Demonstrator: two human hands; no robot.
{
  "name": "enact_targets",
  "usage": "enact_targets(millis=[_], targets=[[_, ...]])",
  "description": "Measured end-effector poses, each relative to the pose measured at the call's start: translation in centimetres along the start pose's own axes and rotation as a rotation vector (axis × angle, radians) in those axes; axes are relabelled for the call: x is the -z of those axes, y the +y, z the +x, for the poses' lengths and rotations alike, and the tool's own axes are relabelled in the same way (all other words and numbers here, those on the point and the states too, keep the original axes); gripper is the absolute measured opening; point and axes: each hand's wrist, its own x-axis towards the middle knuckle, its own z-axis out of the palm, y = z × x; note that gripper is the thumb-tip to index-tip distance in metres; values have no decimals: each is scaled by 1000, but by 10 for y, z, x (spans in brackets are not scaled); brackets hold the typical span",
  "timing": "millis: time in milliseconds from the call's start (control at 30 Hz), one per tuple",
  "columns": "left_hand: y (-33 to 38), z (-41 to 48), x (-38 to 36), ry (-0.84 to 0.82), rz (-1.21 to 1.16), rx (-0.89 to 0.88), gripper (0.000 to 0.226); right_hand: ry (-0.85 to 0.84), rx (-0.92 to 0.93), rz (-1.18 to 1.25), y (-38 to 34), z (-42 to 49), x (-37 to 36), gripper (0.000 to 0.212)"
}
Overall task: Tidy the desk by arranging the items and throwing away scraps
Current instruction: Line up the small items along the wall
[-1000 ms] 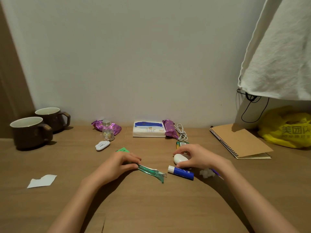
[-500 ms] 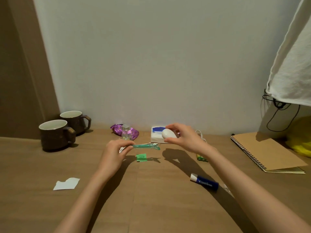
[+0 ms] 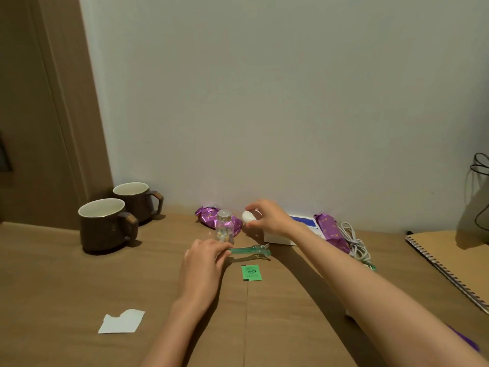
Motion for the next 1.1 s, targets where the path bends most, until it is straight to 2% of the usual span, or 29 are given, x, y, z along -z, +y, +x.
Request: enact_targets(millis=[433,567,700,933,1100], targets=[[-4,-1,-1,-8,-24,33,23,-78,-22,-91,6,20,-19,52],[-4,-1,-1,-25,-9,33,25,-135,-28,-23,3,26,-10,52],[-4,-1,-1,-50,0,17,25,-117,-38,85,-7,33,-9,46],[-6,-1,0,-85,-8,16,27,-81,-98,-71,-12,44,-35,41],[-5,0,1,-89,-29,24,29,-53,-167,-14,-14,49,-43,32]])
